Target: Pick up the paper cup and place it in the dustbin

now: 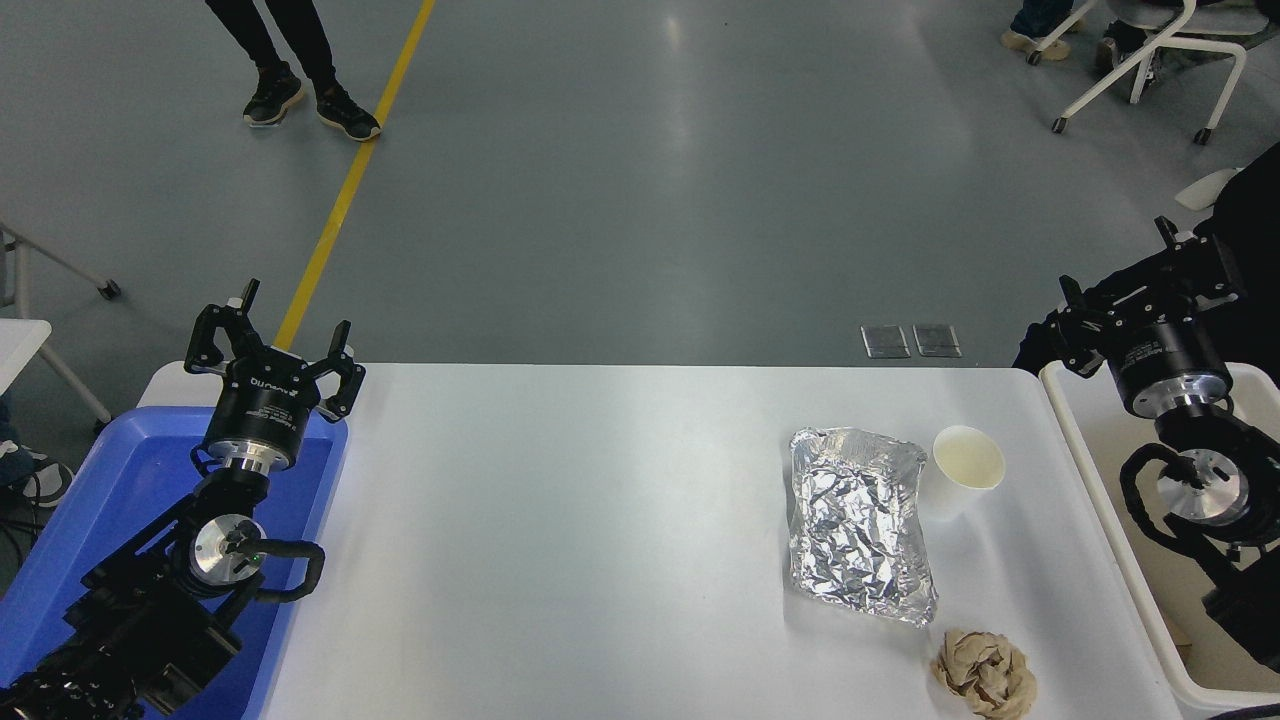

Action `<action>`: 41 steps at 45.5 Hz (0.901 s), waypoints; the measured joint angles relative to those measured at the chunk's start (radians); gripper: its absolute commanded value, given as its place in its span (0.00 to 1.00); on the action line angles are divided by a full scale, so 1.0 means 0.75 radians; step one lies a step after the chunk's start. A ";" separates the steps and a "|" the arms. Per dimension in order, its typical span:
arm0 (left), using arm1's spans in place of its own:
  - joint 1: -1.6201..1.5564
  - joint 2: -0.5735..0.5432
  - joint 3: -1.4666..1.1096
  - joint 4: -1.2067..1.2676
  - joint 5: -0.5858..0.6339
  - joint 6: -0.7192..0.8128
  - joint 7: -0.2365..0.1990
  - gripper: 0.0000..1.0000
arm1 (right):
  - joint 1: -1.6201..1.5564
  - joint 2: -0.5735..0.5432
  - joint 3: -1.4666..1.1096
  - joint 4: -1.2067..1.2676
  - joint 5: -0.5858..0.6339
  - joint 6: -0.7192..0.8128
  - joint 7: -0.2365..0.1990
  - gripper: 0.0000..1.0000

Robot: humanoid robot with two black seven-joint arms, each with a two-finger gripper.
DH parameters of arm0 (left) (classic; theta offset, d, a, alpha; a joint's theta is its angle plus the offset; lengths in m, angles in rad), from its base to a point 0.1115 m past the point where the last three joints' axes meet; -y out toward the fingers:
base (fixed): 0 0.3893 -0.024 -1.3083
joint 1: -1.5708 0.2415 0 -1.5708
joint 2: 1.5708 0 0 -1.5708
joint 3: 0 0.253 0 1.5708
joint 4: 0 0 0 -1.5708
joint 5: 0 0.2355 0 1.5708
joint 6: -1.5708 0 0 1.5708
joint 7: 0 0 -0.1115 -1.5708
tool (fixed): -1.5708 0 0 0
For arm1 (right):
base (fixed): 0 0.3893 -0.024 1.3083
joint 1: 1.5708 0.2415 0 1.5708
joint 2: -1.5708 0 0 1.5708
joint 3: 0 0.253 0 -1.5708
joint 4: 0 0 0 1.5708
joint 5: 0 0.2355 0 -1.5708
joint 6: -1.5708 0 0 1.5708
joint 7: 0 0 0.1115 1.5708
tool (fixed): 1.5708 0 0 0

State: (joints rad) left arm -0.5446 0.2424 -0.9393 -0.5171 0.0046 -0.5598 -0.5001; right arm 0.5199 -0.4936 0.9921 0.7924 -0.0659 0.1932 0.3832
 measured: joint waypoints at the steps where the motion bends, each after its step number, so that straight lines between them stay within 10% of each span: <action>1: 0.000 0.000 0.000 0.000 0.000 0.000 0.000 0.98 | 0.002 -0.002 -0.006 0.000 0.000 0.000 -0.001 1.00; 19: 0.000 0.000 -0.001 0.000 0.000 0.000 0.000 0.98 | 0.308 -0.239 -0.540 -0.002 0.003 -0.018 -0.010 1.00; 41: 0.000 0.000 0.000 -0.001 0.000 -0.001 0.000 0.98 | 1.171 -0.342 -2.024 0.001 0.041 -0.003 -0.012 1.00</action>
State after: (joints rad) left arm -0.5446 0.2424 -0.9392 -0.5177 0.0048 -0.5607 -0.5001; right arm 1.3982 -0.7502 -0.5262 0.7931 -0.0349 0.1907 0.3741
